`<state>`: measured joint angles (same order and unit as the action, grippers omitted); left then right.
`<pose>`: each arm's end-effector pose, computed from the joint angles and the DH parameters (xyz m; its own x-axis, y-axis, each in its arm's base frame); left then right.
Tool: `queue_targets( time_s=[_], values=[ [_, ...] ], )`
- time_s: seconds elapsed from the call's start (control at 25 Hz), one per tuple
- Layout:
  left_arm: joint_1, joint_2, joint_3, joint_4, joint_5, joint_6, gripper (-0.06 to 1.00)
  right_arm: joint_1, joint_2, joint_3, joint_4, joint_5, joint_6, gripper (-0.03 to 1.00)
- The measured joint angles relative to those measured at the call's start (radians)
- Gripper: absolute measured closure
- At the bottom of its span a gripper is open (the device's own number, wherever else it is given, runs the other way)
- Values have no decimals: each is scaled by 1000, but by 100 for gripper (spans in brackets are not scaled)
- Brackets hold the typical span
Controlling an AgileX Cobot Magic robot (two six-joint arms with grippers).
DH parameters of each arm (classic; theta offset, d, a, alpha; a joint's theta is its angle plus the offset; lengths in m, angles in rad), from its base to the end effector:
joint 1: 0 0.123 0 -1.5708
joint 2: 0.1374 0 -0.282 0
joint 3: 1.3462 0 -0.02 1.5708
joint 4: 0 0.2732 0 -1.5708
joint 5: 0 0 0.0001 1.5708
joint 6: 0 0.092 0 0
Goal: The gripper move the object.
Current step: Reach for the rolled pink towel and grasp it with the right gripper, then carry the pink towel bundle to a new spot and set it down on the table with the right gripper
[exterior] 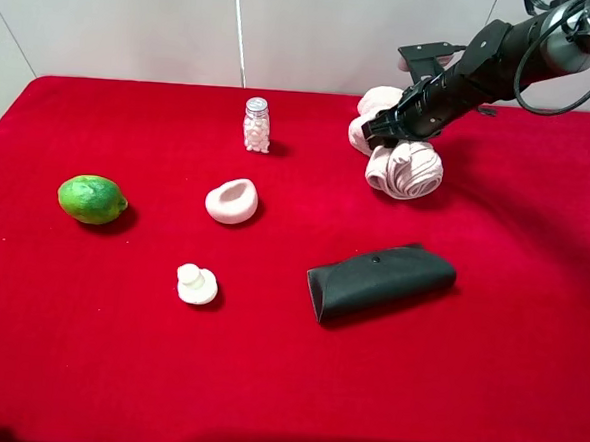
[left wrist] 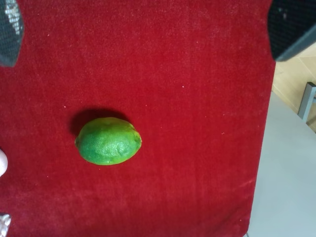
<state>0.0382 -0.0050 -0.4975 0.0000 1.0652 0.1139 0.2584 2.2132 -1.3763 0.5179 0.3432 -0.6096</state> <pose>0.0181 0.0007 0.2866 -0.4588 0.0962 -0.8833 0.0141 0.9948 0.1010 0.4378 0.1316 0.0732 -0.7944 -0.3292 -0.5104 -0.4278 0.8998 0.0855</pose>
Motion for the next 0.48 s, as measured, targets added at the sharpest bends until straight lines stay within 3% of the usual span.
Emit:
queue_targets(
  time_s=[0.48],
  values=[
    [0,0,0,0,0,0,-3,0,0,-2,0,16,0,56]
  ],
)
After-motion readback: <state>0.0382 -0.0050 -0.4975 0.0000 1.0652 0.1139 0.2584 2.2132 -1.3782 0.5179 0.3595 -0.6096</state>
